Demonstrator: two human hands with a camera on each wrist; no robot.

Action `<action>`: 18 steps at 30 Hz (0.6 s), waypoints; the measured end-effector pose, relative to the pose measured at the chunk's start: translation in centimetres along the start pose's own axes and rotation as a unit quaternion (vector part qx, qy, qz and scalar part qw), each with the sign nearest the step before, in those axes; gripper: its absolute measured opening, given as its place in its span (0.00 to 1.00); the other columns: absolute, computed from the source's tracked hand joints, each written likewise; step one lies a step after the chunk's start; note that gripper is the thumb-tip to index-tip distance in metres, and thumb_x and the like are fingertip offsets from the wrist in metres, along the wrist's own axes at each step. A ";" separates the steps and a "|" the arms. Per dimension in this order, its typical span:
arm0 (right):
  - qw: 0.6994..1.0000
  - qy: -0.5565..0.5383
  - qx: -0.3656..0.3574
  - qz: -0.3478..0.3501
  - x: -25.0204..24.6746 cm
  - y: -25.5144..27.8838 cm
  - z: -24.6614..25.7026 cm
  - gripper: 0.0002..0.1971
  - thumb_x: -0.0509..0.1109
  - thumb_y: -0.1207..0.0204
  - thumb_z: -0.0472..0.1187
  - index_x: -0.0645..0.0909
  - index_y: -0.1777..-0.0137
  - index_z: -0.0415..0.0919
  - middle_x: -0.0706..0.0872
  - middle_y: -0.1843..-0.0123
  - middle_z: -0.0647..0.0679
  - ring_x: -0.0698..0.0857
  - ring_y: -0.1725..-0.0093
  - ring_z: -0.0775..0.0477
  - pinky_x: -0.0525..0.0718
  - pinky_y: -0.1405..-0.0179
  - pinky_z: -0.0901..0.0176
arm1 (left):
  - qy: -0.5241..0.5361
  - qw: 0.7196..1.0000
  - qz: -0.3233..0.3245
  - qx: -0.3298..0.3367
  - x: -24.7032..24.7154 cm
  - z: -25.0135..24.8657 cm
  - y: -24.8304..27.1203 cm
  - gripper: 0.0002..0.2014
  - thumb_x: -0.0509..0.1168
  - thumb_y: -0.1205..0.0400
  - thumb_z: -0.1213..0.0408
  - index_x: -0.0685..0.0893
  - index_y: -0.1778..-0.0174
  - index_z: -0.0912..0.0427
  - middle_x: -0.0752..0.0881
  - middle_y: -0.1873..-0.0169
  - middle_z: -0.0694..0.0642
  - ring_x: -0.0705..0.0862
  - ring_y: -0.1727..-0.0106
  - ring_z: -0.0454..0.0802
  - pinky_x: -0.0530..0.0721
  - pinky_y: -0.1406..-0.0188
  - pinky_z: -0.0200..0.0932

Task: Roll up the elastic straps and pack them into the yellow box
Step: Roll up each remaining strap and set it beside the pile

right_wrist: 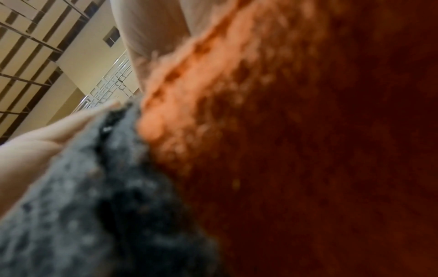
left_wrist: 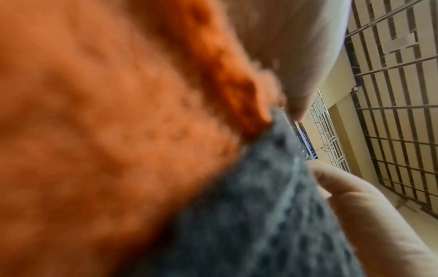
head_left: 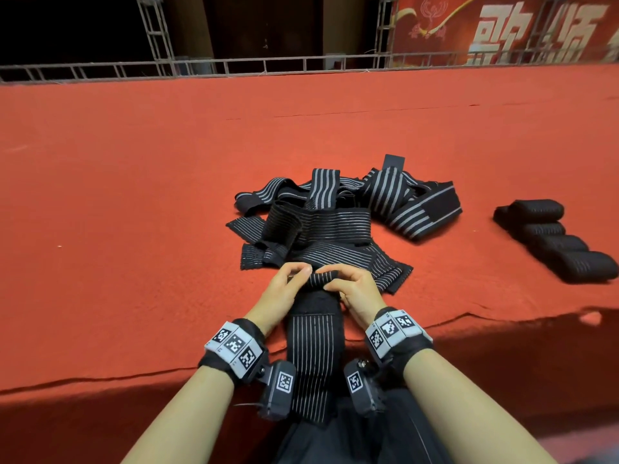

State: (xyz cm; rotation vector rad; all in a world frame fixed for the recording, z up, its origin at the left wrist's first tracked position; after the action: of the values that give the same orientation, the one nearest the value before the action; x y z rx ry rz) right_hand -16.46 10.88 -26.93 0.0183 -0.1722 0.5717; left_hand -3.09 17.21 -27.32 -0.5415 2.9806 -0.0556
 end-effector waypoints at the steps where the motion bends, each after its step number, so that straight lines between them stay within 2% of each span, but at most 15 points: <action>1: 1.000 -0.001 0.000 0.000 -0.1 0.0 0.1 0.17 0.61 0.30 0.17 0.85 0.51 0.32 0.86 0.63 0.45 0.80 0.78 0.63 0.73 0.81 0.73 | -0.011 1.000 0.003 0.008 -0.1 0.0 0.0 0.12 0.63 0.15 0.61 0.81 0.38 0.60 0.86 0.42 0.56 0.82 0.40 0.47 0.78 0.37 0.41; 4: 1.000 0.004 0.012 -0.006 -0.1 -0.1 -0.2 0.20 0.57 0.30 0.17 0.87 0.51 0.34 0.87 0.65 0.44 0.77 0.79 0.59 0.71 0.81 0.70 | 0.043 0.999 0.008 -0.004 -0.2 0.2 0.2 0.16 0.68 0.18 0.67 0.79 0.34 0.60 0.87 0.43 0.60 0.85 0.44 0.48 0.83 0.41 0.41; 6: 0.999 -0.034 0.033 -0.003 0.0 -0.4 -0.5 0.21 0.56 0.28 0.20 0.87 0.48 0.37 0.89 0.56 0.35 0.83 0.67 0.48 0.78 0.68 0.63 | 0.070 0.998 -0.002 -0.001 -0.5 0.2 0.3 0.18 0.69 0.20 0.70 0.79 0.34 0.59 0.87 0.42 0.62 0.86 0.44 0.50 0.84 0.41 0.45; 7: 0.997 -0.059 0.044 -0.002 0.1 -0.5 -0.5 0.20 0.55 0.26 0.22 0.86 0.47 0.37 0.89 0.54 0.34 0.85 0.63 0.46 0.81 0.62 0.60 | 0.086 0.996 -0.007 0.002 -0.7 0.2 0.3 0.19 0.70 0.21 0.71 0.79 0.34 0.59 0.87 0.42 0.62 0.86 0.43 0.51 0.84 0.40 0.47; 9: 0.996 -0.073 0.052 0.002 0.2 -0.7 -0.4 0.14 0.57 0.19 0.29 0.85 0.46 0.36 0.89 0.57 0.41 0.86 0.66 0.50 0.82 0.65 0.62 | 0.127 0.992 -0.021 -0.004 -0.9 0.3 0.3 0.19 0.70 0.21 0.72 0.80 0.35 0.58 0.87 0.43 0.63 0.86 0.44 0.52 0.84 0.42 0.48; 12: 0.999 0.018 0.038 0.028 0.5 -0.7 -0.6 0.10 0.65 0.17 0.41 0.85 0.49 0.36 0.88 0.66 0.50 0.83 0.72 0.58 0.78 0.74 0.68 | 0.162 0.986 -0.027 -0.007 -1.0 0.3 0.2 0.19 0.70 0.22 0.73 0.80 0.35 0.57 0.88 0.44 0.63 0.87 0.46 0.53 0.85 0.45 0.48; 13: 0.998 0.046 0.027 0.033 0.6 -0.7 -0.7 0.09 0.67 0.18 0.41 0.85 0.50 0.36 0.88 0.65 0.51 0.84 0.70 0.59 0.78 0.73 0.68 | 0.166 0.986 -0.024 -0.007 -1.0 0.4 0.2 0.20 0.70 0.22 0.73 0.80 0.35 0.57 0.88 0.45 0.63 0.88 0.46 0.53 0.85 0.46 0.48; 15: 0.998 0.046 0.024 0.028 0.4 -0.8 -1.0 0.07 0.69 0.19 0.37 0.84 0.49 0.33 0.90 0.58 0.46 0.86 0.64 0.56 0.81 0.69 0.67 | 0.164 0.986 -0.024 -0.010 -1.0 0.6 0.1 0.21 0.71 0.23 0.72 0.79 0.33 0.57 0.89 0.44 0.61 0.88 0.45 0.52 0.85 0.46 0.46; 17: 0.999 0.011 0.026 0.026 0.2 -0.7 -0.8 0.06 0.68 0.20 0.33 0.82 0.45 0.33 0.90 0.54 0.43 0.88 0.61 0.53 0.83 0.67 0.66 | 0.130 0.991 -0.032 -0.009 -0.9 0.6 0.0 0.22 0.72 0.23 0.70 0.79 0.33 0.57 0.89 0.43 0.59 0.87 0.41 0.52 0.84 0.41 0.46; 18: 0.999 -0.002 0.027 0.022 0.0 -0.7 -0.9 0.08 0.68 0.20 0.31 0.82 0.43 0.34 0.90 0.51 0.40 0.89 0.57 0.50 0.85 0.63 0.63 | 0.094 0.995 -0.036 0.001 -0.9 0.6 0.0 0.20 0.72 0.22 0.68 0.79 0.34 0.58 0.88 0.43 0.57 0.86 0.40 0.51 0.83 0.39 0.46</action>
State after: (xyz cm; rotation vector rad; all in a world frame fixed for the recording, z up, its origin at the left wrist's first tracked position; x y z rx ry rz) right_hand -15.88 10.35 -27.82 0.0673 -0.1608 0.6201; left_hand -2.21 17.52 -27.84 -0.6787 3.1409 -0.1212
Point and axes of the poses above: each hand's wrist, its own y-axis away from the middle knuckle, its own x-axis out of the palm, z = x × y, the point moved 5 cm from there along -y, towards the middle knuckle
